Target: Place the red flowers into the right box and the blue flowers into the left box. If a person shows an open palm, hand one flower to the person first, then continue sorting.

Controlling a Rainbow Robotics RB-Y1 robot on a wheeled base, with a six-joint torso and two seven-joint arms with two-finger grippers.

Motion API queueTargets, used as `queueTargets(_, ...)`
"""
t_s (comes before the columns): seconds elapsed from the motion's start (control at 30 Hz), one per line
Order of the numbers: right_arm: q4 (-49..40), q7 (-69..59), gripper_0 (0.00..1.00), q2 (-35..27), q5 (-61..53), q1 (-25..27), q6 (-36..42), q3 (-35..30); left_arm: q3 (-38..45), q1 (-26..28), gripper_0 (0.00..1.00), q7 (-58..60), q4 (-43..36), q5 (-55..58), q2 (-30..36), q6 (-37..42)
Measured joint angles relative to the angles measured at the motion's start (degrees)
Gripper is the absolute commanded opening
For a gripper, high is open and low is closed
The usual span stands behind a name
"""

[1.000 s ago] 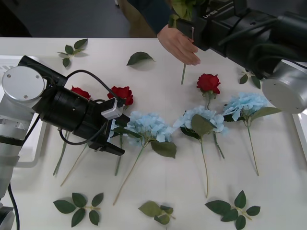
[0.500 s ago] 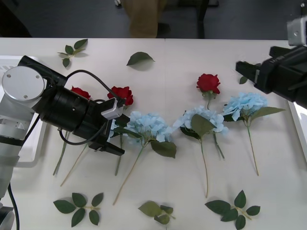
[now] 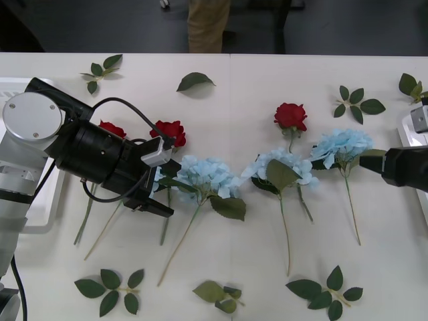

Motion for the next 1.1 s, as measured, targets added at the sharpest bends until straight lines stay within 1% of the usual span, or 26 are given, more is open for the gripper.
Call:
queueTargets(0.13, 4.00, 0.00, 0.95, 0.00, -0.24, 0.23, 0.99, 0.89, -0.10, 1.14, 1.00, 0.00, 2.17, -0.04, -0.72, 0.00)
queueTargets(0.3, 10.26, -0.07, 0.95, 0.00, 0.05, -0.75, -2.84, 6.04, -0.01, 1.11, 1.00, 0.00, 5.86, 0.47, -0.97, -0.69)
queueTargets(0.4, 13.01, -0.21, 0.95, 0.08, 0.97, -3.12, -2.94, 10.01, 0.01, 0.60, 1.00, 0.00, 6.06, 0.48, -0.69, -0.75)
queueTargets(0.5, 14.98, -0.31, 0.95, 0.56, 2.06, -5.93, -2.61, 12.93, -0.05, -1.11, 1.00, 0.00, 6.13, 0.50, 0.82, -0.75)
queueTargets(0.63, 16.28, -1.97, 0.95, 3.49, 3.13, -9.71, 1.01, 13.90, -1.28, -5.23, 1.00, 1.36, 6.27, 0.55, 6.18, -0.72)
queueTargets(0.67, 16.51, -2.51, 0.95, 4.46, 3.41, -10.57, 1.72, 13.90, -2.02, -6.43, 1.00, 3.31, 6.29, 0.58, 8.04, -0.66)
queueTargets(0.73, 17.01, -2.70, 0.95, 6.34, 4.00, -12.20, 2.85, 13.90, -3.82, -8.73, 1.00, 10.83, 6.31, 0.61, 12.15, -0.21)
queueTargets(0.83, 18.26, -2.70, 0.95, 8.58, 5.28, -14.24, 4.18, 13.91, -5.89, -11.46, 1.00, 29.30, 6.26, 0.66, 18.73, 1.60)
queueTargets(0.9, 19.07, -2.70, 0.94, 9.61, 7.17, -15.14, 4.81, 13.96, -6.20, -12.30, 1.00, 41.11, 6.11, 0.69, 22.77, 3.00)
queueTargets(0.93, 19.59, -2.70, 0.94, 10.07, 8.42, -15.50, 5.00, 14.02, -6.19, -12.39, 1.00, 45.23, 5.95, 0.70, 24.77, 3.70)
queueTargets(1.0, 20.81, -2.69, 0.93, 10.78, 10.20, -16.03, 5.03, 14.38, -6.20, -12.35, 1.00, 48.34, 5.74, 0.70, 28.57, 4.72)
queueTargets(1.1, 23.22, -2.69, 0.93, 11.13, 11.90, -17.02, 4.26, 15.85, -6.21, -11.95, 1.00, 48.23, 5.71, 0.14, 33.92, 4.92)
